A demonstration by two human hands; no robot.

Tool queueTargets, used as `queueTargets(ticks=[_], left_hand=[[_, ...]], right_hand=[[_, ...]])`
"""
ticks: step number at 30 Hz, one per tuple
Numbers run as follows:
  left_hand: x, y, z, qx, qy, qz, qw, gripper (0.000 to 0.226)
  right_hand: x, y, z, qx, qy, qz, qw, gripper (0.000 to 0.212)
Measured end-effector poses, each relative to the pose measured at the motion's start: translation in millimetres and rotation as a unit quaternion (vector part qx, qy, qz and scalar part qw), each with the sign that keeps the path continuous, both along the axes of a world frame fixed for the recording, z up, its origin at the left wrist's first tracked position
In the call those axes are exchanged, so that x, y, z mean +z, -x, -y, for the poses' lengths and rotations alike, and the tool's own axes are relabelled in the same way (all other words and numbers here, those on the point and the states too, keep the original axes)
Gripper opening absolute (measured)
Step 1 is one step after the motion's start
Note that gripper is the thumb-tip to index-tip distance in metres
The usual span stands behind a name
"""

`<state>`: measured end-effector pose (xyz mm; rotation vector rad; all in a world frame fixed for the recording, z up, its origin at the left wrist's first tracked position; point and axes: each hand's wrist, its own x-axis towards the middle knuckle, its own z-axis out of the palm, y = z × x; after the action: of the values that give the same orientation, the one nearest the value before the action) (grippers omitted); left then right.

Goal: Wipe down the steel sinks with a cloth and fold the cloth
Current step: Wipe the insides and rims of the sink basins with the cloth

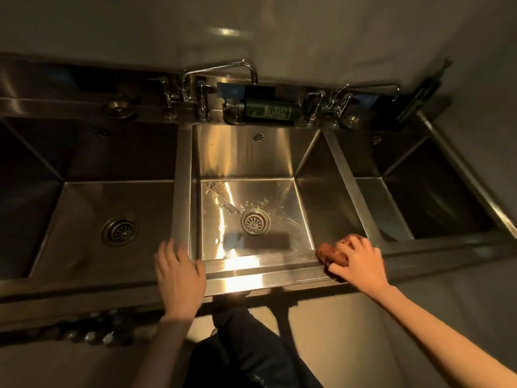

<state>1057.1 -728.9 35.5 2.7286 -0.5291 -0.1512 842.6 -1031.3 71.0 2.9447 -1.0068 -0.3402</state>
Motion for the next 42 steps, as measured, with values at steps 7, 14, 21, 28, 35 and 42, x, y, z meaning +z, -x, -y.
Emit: queueTargets(ticks=[7, 14, 21, 28, 35, 42], left_hand=[[-2, 53, 71, -0.23, -0.011, -0.012, 0.973, 0.041], [0, 72, 105, -0.29, -0.018, 0.004, 0.957, 0.055], [-7, 67, 108, -0.314, -0.017, 0.037, 0.949, 0.061], [-8, 77, 136, -0.339, -0.053, 0.007, 0.939, 0.057], [-4, 101, 218, -0.427, -0.037, -0.068, 0.901, 0.077], [-7, 96, 277, -0.414, 0.0, -0.127, 0.901, 0.083]], right_hand=[[6, 16, 15, -0.18, 0.022, -0.021, 0.983, 0.054], [-3, -23, -48, -0.05, -0.009, 0.038, 0.998, 0.066], [2, 11, 5, -0.137, -0.005, 0.005, 0.991, 0.056], [2, 25, 64, -0.209, 0.016, -0.026, 0.978, 0.053], [-2, -17, 107, -0.173, -0.012, -0.012, 0.985, 0.048], [4, -82, 175, -0.11, -0.092, 0.005, 0.99, 0.05]])
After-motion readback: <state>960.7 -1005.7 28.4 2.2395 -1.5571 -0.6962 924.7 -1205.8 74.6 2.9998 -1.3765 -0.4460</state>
